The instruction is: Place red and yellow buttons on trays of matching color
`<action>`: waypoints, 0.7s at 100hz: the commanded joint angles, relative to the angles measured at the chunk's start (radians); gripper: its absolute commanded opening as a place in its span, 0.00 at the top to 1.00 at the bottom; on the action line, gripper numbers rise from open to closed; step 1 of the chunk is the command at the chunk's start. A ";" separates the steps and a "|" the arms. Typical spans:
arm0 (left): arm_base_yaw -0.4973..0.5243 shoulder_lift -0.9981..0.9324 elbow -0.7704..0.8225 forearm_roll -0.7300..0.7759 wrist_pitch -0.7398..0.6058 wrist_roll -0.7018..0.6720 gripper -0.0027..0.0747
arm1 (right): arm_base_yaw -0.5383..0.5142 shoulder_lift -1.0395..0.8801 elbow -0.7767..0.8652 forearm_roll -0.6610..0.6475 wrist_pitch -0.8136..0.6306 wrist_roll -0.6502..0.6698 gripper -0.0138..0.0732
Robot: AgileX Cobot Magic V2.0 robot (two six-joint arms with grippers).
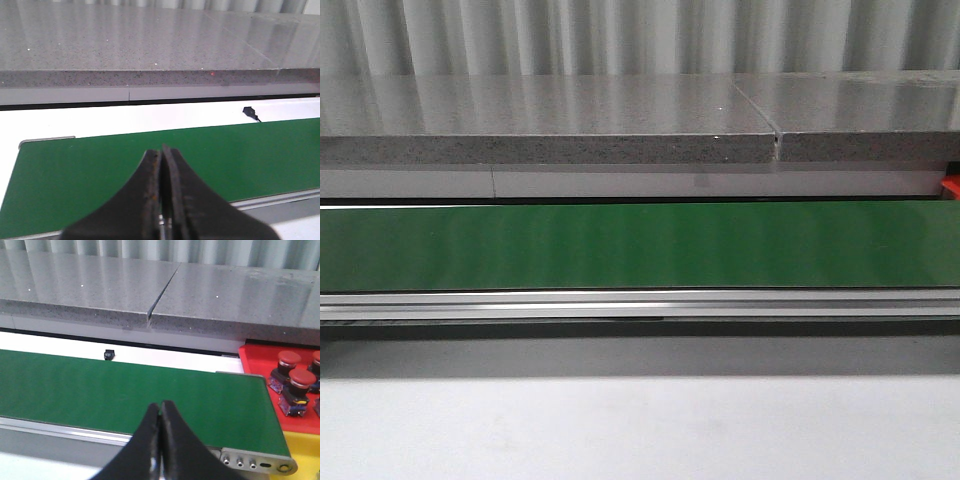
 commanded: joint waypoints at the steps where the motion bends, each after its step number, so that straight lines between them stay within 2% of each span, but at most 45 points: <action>1: -0.007 0.005 -0.029 -0.006 -0.069 0.001 0.99 | -0.001 -0.053 0.029 0.014 -0.099 -0.005 0.92; 38: -0.007 0.009 -0.029 -0.006 -0.069 0.001 0.99 | -0.005 -0.045 0.183 0.025 -0.266 -0.005 0.92; 70: -0.007 0.009 -0.029 -0.006 -0.069 0.001 0.99 | -0.005 -0.045 0.182 0.025 -0.270 -0.005 0.92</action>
